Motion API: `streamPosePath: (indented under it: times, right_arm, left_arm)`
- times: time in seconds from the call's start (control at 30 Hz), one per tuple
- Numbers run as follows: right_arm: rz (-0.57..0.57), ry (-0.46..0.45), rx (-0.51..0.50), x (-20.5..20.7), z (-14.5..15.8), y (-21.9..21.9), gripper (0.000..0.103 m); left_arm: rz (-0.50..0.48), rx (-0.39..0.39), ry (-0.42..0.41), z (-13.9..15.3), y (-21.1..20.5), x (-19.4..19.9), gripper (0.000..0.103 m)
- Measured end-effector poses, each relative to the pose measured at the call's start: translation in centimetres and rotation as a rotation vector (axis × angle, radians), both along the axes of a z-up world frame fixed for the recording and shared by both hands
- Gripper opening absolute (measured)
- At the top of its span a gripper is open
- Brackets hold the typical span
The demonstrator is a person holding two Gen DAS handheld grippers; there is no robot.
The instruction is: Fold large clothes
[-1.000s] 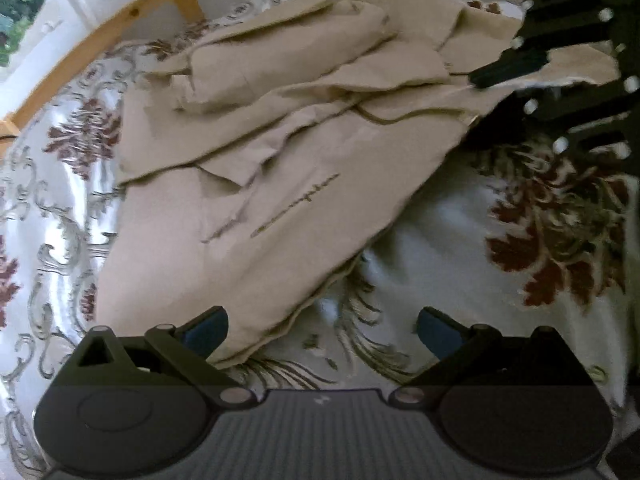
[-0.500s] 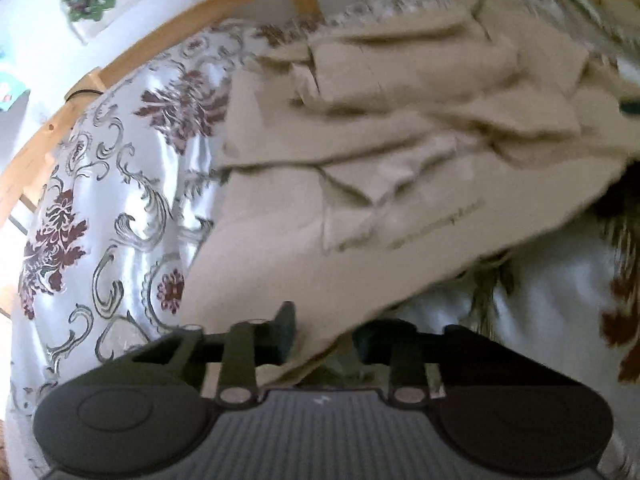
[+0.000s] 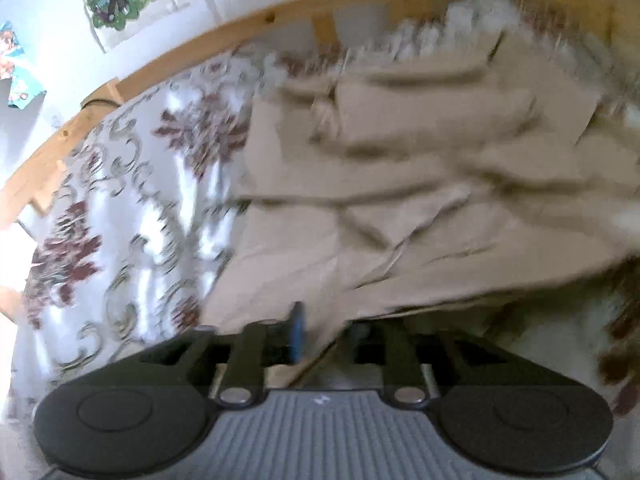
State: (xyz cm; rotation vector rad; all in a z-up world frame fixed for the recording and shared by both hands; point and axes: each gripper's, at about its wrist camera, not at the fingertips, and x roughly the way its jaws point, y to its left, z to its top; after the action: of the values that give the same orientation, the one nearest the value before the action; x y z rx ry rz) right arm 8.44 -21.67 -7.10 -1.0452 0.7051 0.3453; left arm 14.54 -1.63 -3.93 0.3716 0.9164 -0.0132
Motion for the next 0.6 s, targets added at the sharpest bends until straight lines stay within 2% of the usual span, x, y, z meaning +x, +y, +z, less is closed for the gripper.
streamPosePath:
  times: [0.03, 0.07, 0.13, 0.2, 0.23, 0.27, 0.3, 0.37, 0.4, 0.43, 0.5, 0.53, 0.6]
  right_arm:
    - [-0.04, -0.036, 0.0, 0.3, 0.4, -0.6, 0.048]
    - [-0.085, -0.07, 0.014, 0.6, 1.0, -1.2, 0.045]
    - [-0.166, -0.126, 0.074, 1.0, 2.4, -2.3, 0.045]
    - [-0.219, -0.157, 0.068, 1.2, 3.0, -3.3, 0.045]
    - [-0.232, -0.148, 0.05, 1.3, 2.9, -3.6, 0.046]
    - [-0.243, -0.123, 0.038, 1.4, 2.8, -4.0, 0.05]
    - [-0.25, -0.097, 0.02, 1.5, 2.5, -4.1, 0.053]
    - [-0.251, -0.067, -0.031, 1.5, 1.9, -4.1, 0.065]
    - [-0.249, -0.06, -0.047, 1.4, 1.8, -4.1, 0.065]
    - [-0.247, -0.066, -0.051, 1.3, 1.8, -4.2, 0.061]
    - [-0.235, -0.053, -0.03, 1.3, 2.0, -4.3, 0.029]
    - [-0.231, -0.052, -0.031, 1.5, 1.9, -4.3, 0.008]
    - [-0.215, -0.065, -0.04, 1.1, 2.4, -4.3, 0.009]
  left_arm:
    - [0.012, 0.041, 0.013, -0.4, 0.1, 0.1, 0.039]
    - [0.026, 0.073, 0.018, -0.7, 0.3, 0.2, 0.038]
    - [0.07, 0.118, 0.021, -0.9, 1.0, 0.5, 0.037]
    - [0.109, 0.09, 0.031, -0.7, 2.1, 0.9, 0.037]
    - [0.119, 0.059, 0.037, -0.6, 2.5, 1.0, 0.036]
    - [0.129, 0.038, 0.044, -0.6, 2.9, 1.2, 0.031]
    - [0.146, 0.047, 0.044, -0.6, 3.2, 1.3, 0.028]
    - [0.159, 0.024, 0.04, -0.5, 3.7, 1.4, 0.026]
    - [0.17, -0.006, 0.033, -0.4, 4.0, 1.4, 0.02]
    - [0.174, -0.028, 0.026, -0.2, 4.2, 1.4, 0.016]
    - [0.173, -0.063, -0.018, 0.7, 4.4, 1.0, 0.008]
    - [0.169, -0.076, -0.05, 1.3, 4.5, 0.6, 0.007]
    - [0.153, -0.111, -0.13, 3.0, 4.6, -0.5, 0.005]
